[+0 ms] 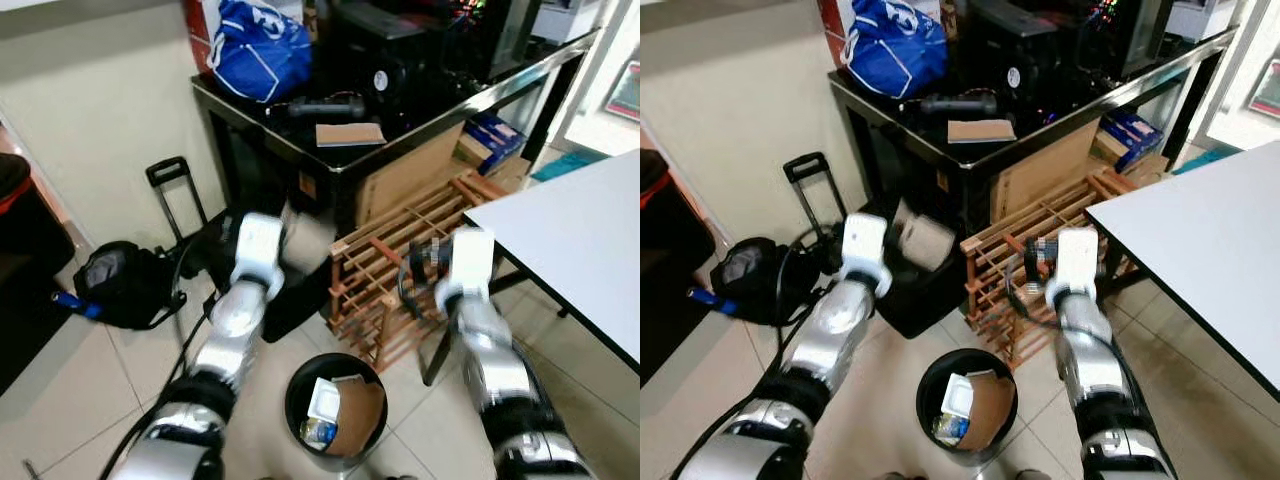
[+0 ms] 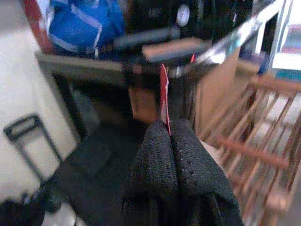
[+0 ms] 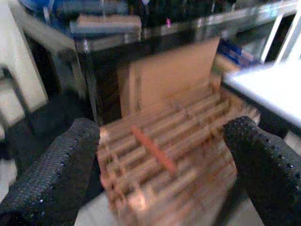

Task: Picking trash to rubbish bin

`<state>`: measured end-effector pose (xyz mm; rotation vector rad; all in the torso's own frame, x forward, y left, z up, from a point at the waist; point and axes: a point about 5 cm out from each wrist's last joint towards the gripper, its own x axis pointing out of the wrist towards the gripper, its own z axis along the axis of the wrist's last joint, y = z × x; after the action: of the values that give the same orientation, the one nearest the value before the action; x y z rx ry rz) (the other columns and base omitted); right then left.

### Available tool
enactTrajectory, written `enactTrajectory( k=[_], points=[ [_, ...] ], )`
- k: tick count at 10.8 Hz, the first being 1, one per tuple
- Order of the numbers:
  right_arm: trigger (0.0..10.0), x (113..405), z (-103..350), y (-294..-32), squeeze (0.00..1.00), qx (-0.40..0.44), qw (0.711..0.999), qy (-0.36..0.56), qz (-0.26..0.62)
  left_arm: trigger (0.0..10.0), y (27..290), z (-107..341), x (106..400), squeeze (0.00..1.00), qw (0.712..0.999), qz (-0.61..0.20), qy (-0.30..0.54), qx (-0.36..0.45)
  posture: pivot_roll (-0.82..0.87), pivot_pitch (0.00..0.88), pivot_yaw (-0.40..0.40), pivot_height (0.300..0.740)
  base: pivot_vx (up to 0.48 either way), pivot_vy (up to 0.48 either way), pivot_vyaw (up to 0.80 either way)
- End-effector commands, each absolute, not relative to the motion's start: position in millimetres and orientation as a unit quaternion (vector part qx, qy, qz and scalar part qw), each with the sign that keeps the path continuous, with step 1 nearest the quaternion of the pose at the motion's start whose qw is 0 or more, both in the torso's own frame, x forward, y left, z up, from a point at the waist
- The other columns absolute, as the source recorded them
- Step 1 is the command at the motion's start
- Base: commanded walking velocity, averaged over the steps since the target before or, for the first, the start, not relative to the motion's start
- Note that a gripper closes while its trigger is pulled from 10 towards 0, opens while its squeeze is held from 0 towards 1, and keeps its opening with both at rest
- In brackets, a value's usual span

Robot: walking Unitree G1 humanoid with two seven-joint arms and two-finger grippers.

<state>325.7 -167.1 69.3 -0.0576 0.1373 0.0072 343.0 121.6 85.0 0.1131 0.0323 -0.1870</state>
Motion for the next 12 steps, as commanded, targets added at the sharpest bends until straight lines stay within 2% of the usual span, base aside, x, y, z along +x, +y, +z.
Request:
enactTrajectory(
  k=[1,4,5,6,9,12],
  points=[
    [10.0,325,64,-165,0.0,-0.044,0.995,0.084,0.014,10.0,126,77,341,0.0,0.993,-0.094,0.035,0.059,-0.1,0.071,0.069,0.74,0.0,0.0,0.0],
    [10.0,300,13,-168,0.0,-0.074,0.971,0.223,0.05,10.0,130,46,327,0.0,0.988,-0.09,0.1,0.08,-0.09,0.082,0.053,0.74,0.0,0.0,0.0],
    [10.0,286,-8,-165,0.0,-0.108,0.945,0.297,0.083,10.0,123,34,320,0.0,0.983,-0.106,0.127,0.079,-0.09,0.084,0.049,0.74,0.0,0.0,0.0],
    [10.0,280,-16,-161,0.0,-0.113,0.934,0.321,0.106,10.0,116,27,315,0.0,0.979,-0.123,0.145,0.075,-0.09,0.084,0.044,0.74,0.0,0.0,0.0],
    [10.0,277,-19,-147,0.0,-0.11,0.918,0.339,0.174,10.0,89,14,305,0.0,0.963,-0.179,0.184,0.079,-0.1,0.092,0.04,0.74,0.0,0.0,0.0],
    [10.0,284,-12,-145,0.0,-0.101,0.927,0.318,0.174,10.0,84,13,305,0.0,0.963,-0.175,0.192,0.071,-0.1,0.096,0.039,0.74,0.0,0.0,0.0]
  ],
)
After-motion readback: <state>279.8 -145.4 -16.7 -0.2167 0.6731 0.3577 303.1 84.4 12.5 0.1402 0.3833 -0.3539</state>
